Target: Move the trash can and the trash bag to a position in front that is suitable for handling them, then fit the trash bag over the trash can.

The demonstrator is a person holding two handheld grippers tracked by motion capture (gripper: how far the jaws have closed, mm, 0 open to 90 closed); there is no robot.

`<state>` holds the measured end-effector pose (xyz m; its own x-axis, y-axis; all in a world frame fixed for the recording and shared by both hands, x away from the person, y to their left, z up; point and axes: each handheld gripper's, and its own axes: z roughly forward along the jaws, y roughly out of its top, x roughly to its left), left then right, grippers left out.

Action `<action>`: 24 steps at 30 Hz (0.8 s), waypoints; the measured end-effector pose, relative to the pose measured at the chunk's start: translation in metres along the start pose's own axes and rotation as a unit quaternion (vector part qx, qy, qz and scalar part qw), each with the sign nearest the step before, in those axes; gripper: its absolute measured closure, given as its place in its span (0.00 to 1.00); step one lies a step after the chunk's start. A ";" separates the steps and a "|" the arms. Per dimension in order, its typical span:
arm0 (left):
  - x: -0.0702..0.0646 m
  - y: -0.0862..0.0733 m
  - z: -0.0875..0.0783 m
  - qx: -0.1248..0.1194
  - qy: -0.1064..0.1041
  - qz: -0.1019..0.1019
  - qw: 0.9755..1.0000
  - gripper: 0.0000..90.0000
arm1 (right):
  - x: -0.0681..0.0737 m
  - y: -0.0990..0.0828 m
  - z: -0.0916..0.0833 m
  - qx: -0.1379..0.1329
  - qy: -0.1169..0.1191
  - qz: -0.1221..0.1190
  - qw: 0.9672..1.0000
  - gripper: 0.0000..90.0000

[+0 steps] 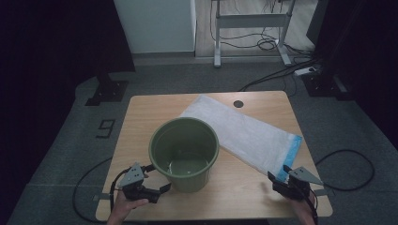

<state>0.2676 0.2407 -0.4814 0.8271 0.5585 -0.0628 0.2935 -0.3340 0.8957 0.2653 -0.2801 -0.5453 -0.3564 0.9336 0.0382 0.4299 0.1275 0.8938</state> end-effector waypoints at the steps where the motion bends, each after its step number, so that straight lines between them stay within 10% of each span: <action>1: -0.001 0.002 0.005 0.003 -0.003 0.004 1.000 0.09 | -0.001 0.000 -0.001 -0.001 -0.001 0.001 1.000 0.31; 10: -0.016 0.011 0.037 0.020 -0.013 0.015 1.000 0.10 | -0.003 -0.003 -0.007 -0.005 -0.011 0.008 1.000 0.31; 24: -0.010 -0.001 0.012 0.031 0.092 -0.010 0.995 0.11 | 0.002 0.006 0.000 -0.009 -0.016 -0.014 1.000 0.31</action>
<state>0.2652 0.2261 -0.4867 0.7212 0.6927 0.0072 0.3424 -0.3655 0.8656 0.2676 -0.2776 -0.5403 -0.3416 0.9398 -0.0001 0.4059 0.1476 0.9019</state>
